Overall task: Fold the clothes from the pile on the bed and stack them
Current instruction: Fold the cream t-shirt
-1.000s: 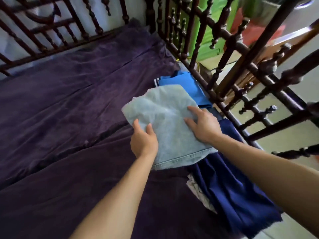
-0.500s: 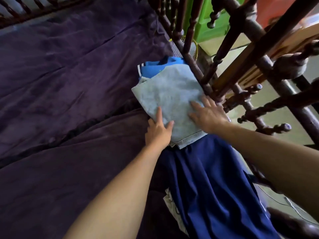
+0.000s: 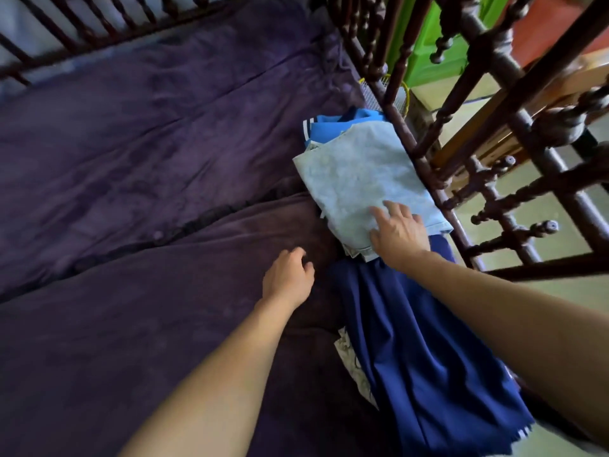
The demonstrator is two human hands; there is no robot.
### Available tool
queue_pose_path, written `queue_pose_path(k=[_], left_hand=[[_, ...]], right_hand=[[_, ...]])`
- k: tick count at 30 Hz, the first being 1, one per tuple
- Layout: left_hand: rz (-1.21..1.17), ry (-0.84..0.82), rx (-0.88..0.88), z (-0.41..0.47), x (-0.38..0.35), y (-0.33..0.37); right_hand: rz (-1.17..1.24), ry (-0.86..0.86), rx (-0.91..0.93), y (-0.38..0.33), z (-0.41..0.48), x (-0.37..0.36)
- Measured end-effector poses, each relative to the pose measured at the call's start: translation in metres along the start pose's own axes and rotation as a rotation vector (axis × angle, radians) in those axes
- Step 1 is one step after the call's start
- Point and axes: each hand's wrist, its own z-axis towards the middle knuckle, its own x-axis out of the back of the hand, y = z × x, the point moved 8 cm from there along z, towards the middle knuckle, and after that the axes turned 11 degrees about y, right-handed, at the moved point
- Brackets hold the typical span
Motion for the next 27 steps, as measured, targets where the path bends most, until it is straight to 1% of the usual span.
queue_pose_path(k=[3,7,12,17,22,24,27], left_hand=[[0.045,-0.013,0.087,-0.049,0.025,-0.060],[0.044,0.018,0.168,-0.127,0.065,-0.145],[0.102,0.073,0.230,-0.238,0.124,-0.262],[0.053,0.174,0.345,-0.351,0.187,-0.386],[0.018,0.314,0.503,-0.441,0.250,-0.487],[0.019,0.361,0.556,-0.467,0.270,-0.518],[0.017,0.404,0.593,-0.493,0.290,-0.556]], right_hand=[[0.079,-0.043,0.085,-0.065,-0.041,0.005],[0.121,-0.124,0.185,-0.157,-0.111,0.002],[0.038,-0.252,0.328,-0.276,-0.206,-0.004],[-0.019,-0.309,0.483,-0.399,-0.285,-0.003],[0.000,-0.287,0.631,-0.524,-0.337,0.018],[0.013,-0.252,0.704,-0.573,-0.351,0.027],[0.023,-0.248,0.772,-0.637,-0.364,0.032]])
